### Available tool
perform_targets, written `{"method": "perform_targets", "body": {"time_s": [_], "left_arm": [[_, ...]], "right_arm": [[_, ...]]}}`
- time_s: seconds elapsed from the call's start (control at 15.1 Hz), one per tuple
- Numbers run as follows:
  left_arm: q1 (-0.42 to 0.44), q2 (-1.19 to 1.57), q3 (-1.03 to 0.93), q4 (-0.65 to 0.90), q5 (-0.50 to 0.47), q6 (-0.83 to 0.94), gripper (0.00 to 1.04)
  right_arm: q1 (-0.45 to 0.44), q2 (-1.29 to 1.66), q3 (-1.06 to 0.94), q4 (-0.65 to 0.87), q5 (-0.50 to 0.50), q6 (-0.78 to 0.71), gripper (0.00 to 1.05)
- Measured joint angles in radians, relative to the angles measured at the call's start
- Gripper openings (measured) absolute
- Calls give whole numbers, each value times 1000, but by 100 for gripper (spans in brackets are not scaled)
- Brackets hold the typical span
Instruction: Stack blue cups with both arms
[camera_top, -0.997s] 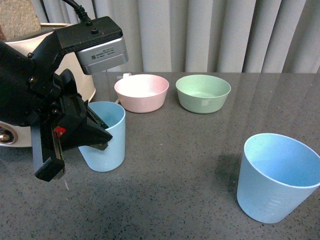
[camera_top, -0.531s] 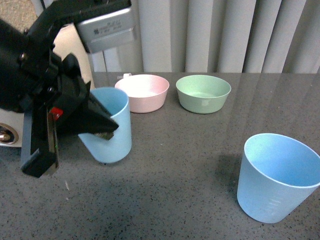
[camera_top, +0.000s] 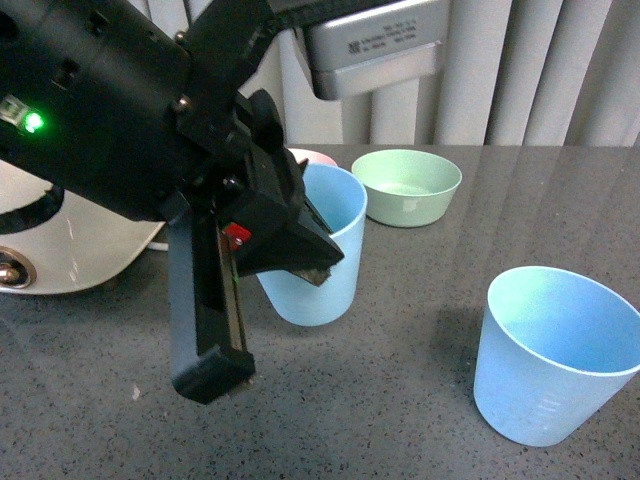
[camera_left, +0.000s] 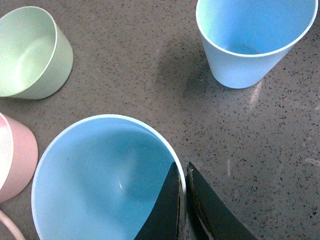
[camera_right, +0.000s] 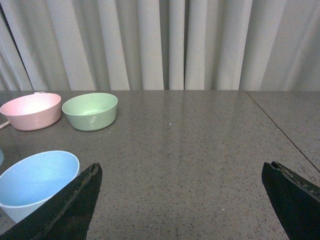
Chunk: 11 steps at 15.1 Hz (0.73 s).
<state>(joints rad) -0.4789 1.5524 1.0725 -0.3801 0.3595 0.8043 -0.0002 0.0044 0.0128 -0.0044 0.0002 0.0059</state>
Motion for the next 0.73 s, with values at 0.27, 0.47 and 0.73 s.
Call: {"method": "perform_targets", "body": {"time_s": [0.27,0.47,0.73], "left_arm": [[-42,42,-12,1,-24,16,2],[-63,59,-14,0,-21,16,2],[-90,64,-23,-7,4,13,2]], "right_arm": [[0,0,0,0,0,0,98],[0,0,0,0,0,0,98],[0,0,0,0,0,0,98]]}}
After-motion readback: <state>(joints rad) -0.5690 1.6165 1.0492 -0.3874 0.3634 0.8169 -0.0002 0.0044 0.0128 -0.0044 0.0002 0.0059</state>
